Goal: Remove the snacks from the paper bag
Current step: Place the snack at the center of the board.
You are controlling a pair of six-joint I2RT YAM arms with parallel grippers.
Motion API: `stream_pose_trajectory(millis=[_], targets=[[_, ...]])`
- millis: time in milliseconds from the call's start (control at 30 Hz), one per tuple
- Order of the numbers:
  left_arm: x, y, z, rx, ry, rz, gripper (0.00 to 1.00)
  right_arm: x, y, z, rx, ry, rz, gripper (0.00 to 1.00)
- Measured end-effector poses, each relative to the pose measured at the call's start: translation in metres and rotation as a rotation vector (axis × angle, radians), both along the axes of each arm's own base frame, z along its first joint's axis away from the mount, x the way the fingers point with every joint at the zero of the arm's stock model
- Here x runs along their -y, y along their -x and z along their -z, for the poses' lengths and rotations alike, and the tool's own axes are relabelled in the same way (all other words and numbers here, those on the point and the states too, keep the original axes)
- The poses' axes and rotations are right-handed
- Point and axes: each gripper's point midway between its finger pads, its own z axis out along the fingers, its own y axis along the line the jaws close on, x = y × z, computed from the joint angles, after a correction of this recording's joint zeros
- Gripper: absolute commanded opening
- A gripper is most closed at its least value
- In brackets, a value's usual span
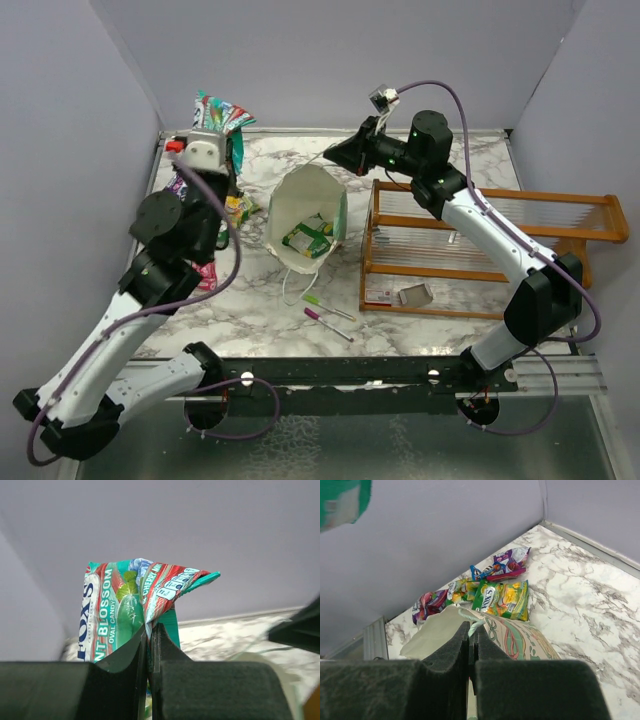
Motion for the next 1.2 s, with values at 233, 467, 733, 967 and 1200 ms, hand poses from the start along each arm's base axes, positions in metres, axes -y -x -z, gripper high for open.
stream_pose_trajectory(millis=[233,467,733,967,1200], targets=[[-0.031,-0.087,0.098,-0.202,-0.249,-0.352,0.00,0.001,0.001,-0.004,0.011,-0.002,0.003,0.01],[-0.080,-0.138,0.190,-0.427,-0.380,-0.550,0.00,0.002,0.004,-0.003,0.009,-0.002,0.002,0.01],[-0.119,-0.148,0.273,-0.595,-0.407,-0.619,0.00,0.005,0.008,-0.005,0.013,-0.002,0.002,0.01],[-0.115,-0.161,0.315,-0.679,-0.455,-0.588,0.00,0.007,0.012,-0.011,0.027,-0.008,0.002,0.01],[-0.120,-0.172,0.337,-0.741,-0.447,-0.587,0.00,0.007,0.012,-0.009,0.020,-0.005,0.002,0.01]])
